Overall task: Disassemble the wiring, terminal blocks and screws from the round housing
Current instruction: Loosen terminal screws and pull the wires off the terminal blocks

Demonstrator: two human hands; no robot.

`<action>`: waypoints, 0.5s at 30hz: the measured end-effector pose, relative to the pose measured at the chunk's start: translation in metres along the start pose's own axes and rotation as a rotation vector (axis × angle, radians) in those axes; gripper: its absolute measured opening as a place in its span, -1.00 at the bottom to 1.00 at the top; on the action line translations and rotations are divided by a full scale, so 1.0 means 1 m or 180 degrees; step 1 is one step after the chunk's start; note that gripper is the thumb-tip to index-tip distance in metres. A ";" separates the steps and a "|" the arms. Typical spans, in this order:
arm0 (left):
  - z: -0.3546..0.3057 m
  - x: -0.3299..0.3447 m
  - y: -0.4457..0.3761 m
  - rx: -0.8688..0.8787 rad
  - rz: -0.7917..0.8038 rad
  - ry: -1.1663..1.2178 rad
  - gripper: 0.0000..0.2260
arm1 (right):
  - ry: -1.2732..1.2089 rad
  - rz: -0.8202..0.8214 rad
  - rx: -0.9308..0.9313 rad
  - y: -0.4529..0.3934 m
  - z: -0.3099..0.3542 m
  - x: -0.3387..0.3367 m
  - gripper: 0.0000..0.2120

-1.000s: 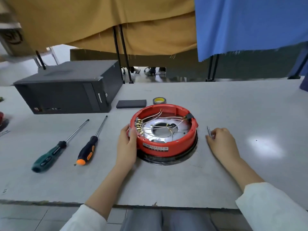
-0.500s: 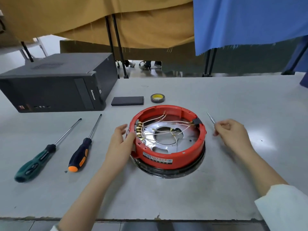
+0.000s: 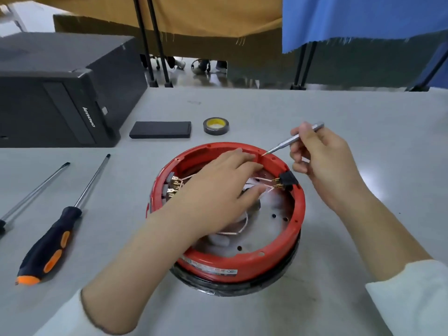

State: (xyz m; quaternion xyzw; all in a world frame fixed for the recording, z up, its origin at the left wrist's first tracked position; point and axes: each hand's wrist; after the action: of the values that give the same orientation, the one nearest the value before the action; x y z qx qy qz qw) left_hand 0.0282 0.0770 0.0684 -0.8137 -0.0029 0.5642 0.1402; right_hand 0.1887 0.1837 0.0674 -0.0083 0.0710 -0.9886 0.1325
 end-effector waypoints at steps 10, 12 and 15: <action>0.006 0.014 -0.002 -0.0009 0.0318 -0.0025 -0.56 | 0.1143 -0.0062 -0.0864 -0.002 -0.013 0.014 -0.79; 0.007 0.015 -0.001 0.0029 0.0327 -0.0044 -0.55 | 0.1106 0.0082 -0.0838 -0.002 -0.013 0.009 -0.82; 0.007 0.014 0.000 -0.0001 0.0375 0.0078 -0.55 | 0.1184 0.0257 -0.0893 0.001 -0.011 0.002 -0.84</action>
State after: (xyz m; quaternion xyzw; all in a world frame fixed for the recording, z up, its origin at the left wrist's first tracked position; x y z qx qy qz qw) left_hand 0.0266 0.0808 0.0533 -0.8193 0.0467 0.5614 0.1067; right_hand 0.1866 0.1840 0.0563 0.1584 0.2312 -0.9475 0.1541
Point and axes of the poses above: each hand's wrist, its own y-axis away from the middle knuckle, its own x-axis out of the palm, z = x × y, and after that the axes turned 4 degrees about y, right-handed
